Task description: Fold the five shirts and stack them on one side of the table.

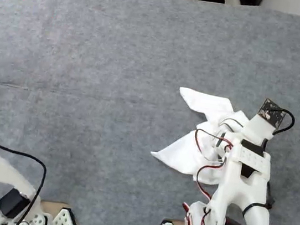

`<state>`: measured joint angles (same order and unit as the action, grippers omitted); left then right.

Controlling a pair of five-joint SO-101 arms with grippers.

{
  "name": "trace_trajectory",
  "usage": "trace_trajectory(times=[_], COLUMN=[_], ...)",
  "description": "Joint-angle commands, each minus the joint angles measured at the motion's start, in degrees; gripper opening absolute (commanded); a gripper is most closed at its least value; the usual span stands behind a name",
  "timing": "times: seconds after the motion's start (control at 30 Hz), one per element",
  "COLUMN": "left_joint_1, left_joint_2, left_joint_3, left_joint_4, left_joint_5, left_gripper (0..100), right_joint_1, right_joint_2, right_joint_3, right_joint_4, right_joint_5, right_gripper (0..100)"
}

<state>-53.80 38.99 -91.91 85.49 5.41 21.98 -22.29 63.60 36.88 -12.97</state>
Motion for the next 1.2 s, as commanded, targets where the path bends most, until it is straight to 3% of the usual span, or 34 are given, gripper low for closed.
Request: trace_trajectory(times=[0.0, 0.13, 0.27, 0.53, 0.67, 0.77, 0.87, 1.17], left_joint_1=[11.1, 20.1, 22.8, 16.0, 11.3, 9.3, 8.3, 5.8], left_joint_2=[-2.8, 3.1, 10.9, 22.1, 22.2, 22.2, 20.3, 9.3], left_joint_3=[-1.4, 6.3, 14.1, 14.9, 9.8, 0.7, -3.4, -3.4], left_joint_4=[-1.8, -1.8, -3.5, 0.0, 4.4, 9.3, 14.3, 15.3], left_joint_5=[-3.6, -5.6, -5.9, -5.5, -5.5, -5.5, -5.9, -5.8], left_gripper=[3, 3, 3, 5, 23, 34, 34, 34], right_joint_1=[-1.3, -1.3, -1.3, -1.3, -1.6, -5.1, -10.2, -29.6], right_joint_2=[0.3, 0.3, 0.3, 0.3, 0.2, -0.6, -2.9, -10.0], right_joint_3=[1.7, 1.7, 1.7, 1.7, 1.6, 1.0, -2.3, -25.0], right_joint_4=[0.4, 0.4, 0.4, 0.4, 0.2, 1.3, 6.1, 26.7], right_joint_5=[-0.5, -0.5, -0.5, -0.5, -0.2, 0.9, 2.0, 1.4], right_gripper=[1.5, 1.5, 1.5, 1.5, 1.5, 1.5, 1.5, 1.5])
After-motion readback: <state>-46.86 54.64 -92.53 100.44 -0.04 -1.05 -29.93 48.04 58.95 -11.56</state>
